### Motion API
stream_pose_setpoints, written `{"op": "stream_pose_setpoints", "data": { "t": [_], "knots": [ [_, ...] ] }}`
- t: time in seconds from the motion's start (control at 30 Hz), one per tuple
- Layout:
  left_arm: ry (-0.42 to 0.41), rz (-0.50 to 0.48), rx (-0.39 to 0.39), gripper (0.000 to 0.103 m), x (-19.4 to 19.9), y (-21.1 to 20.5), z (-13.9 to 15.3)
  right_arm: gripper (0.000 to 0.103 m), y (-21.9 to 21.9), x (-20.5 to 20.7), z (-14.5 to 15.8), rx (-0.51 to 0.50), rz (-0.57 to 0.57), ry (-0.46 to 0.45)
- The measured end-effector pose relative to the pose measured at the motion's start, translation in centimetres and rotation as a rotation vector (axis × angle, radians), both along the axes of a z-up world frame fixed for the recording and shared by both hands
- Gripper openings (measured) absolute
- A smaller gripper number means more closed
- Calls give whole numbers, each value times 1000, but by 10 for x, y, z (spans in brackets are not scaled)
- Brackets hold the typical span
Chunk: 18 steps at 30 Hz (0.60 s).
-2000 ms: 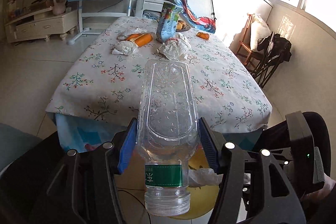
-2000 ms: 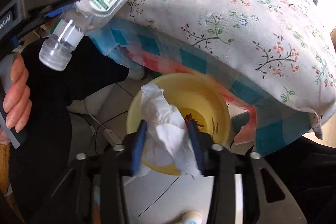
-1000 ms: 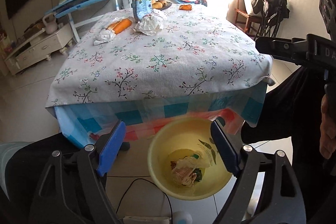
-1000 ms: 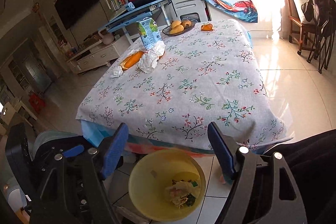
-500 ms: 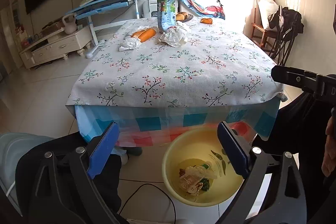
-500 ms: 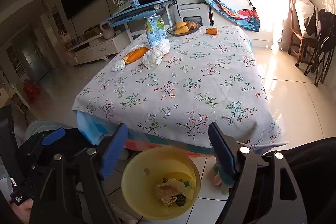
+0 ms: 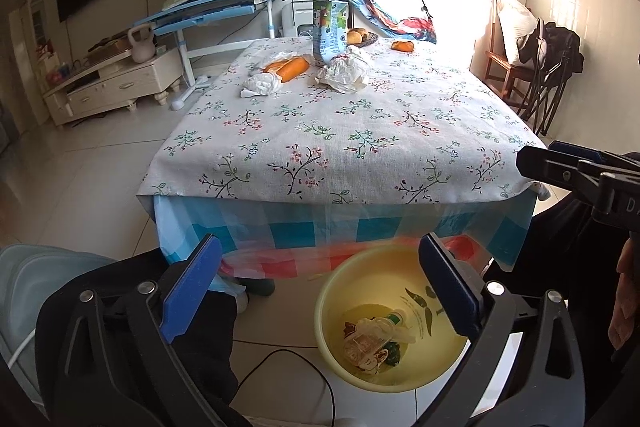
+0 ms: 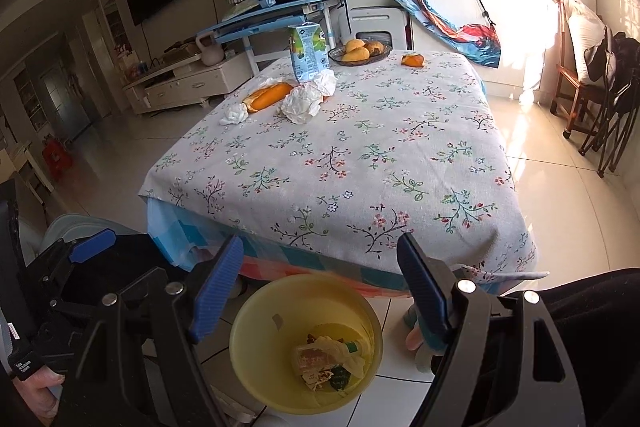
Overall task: Collect trash
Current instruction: 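Move both tools back over the table toward the remaining trash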
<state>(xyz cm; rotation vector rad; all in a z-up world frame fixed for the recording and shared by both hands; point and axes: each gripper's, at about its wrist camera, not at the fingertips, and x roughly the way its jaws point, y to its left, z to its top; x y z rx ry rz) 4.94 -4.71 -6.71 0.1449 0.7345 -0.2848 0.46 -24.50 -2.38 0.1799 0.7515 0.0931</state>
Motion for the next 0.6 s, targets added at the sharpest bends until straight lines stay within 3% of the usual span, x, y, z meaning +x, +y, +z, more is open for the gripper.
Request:
{"op": "stream_pose_setpoints", "data": {
  "t": [0.33,0.6],
  "knots": [
    [17,24,-39,96,5,7,1,78,7,2,8,10,38,-16],
    [26,62,-76,96,26,16,4,78,10,31,6,25,85,15]
  ]
}}
